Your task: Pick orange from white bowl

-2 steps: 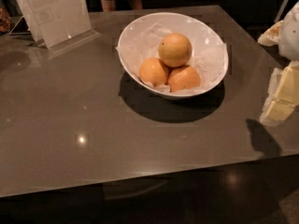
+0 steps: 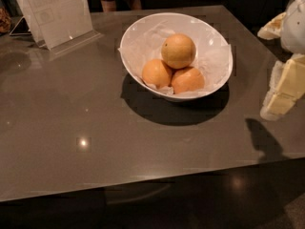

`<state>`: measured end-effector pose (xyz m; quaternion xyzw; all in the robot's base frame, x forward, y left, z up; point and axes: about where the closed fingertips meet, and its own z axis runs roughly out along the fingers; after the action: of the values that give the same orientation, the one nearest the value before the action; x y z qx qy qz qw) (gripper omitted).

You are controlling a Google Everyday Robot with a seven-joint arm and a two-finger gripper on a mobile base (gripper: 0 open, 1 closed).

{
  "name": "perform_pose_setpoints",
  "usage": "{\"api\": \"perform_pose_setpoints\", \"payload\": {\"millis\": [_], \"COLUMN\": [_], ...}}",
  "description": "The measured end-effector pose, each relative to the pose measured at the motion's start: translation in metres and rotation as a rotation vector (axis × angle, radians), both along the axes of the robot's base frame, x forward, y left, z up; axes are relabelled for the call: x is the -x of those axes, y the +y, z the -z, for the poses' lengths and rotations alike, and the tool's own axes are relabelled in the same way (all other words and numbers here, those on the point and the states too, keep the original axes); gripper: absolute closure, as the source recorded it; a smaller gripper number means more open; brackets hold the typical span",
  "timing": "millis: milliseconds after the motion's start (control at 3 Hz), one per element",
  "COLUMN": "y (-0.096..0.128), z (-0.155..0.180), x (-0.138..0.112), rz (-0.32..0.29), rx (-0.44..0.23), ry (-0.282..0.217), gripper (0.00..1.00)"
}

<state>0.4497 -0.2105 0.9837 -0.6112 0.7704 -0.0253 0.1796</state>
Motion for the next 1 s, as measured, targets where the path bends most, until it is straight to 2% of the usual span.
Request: {"api": "perform_pose_setpoints", "payload": {"millis": [667,1000], "y": [0.043,0.056], "z": [-0.025,-0.029], "x": [-0.071,-0.096], "rz": [-0.151,-0.187], "rx": [-0.131,-0.157], "ry": [-0.07,-0.069], "gripper": [0.0,0.0]}}
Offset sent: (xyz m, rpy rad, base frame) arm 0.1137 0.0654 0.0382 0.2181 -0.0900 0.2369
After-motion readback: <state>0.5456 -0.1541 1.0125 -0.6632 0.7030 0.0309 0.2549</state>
